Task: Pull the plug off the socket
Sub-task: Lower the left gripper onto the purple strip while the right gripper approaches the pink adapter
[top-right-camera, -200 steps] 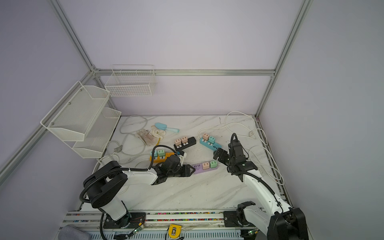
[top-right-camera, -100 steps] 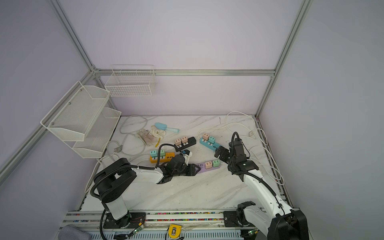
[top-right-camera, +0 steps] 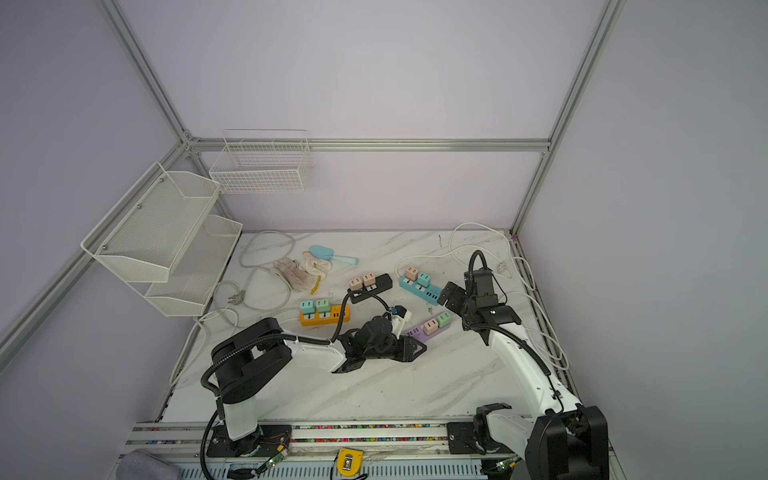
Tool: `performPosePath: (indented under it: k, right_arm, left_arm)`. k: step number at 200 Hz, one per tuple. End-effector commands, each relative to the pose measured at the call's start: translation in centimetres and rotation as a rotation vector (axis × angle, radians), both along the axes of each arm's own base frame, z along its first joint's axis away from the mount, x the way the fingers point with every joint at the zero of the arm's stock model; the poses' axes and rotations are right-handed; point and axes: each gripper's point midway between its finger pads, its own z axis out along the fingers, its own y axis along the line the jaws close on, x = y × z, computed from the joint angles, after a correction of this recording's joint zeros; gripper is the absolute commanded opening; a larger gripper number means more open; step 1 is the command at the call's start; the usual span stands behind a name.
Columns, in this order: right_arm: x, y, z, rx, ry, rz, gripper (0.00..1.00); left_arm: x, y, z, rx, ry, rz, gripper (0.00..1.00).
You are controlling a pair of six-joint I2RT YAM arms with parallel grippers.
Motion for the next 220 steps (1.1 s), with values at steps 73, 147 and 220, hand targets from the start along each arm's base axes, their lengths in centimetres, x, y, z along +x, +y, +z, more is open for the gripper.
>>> performPosePath:
  k: [73,147,220]
  right_arm:
    - [-1.1,0.0,-0.3,-0.070,0.089,0.085,0.97]
    - [-3.7,0.2,-2.9,-0.041,0.201,0.042,0.97]
    - [-4.4,0.7,-2.4,-0.021,0.171,0.053,0.97]
  left_arm:
    - [2.7,4.0,6.6,0.045,-0.244,0.071,0.49]
    - [6.8,4.1,4.0,0.082,-0.204,0.025,0.49]
    - [7.6,2.0,1.4,0.048,-0.141,0.011,0.50]
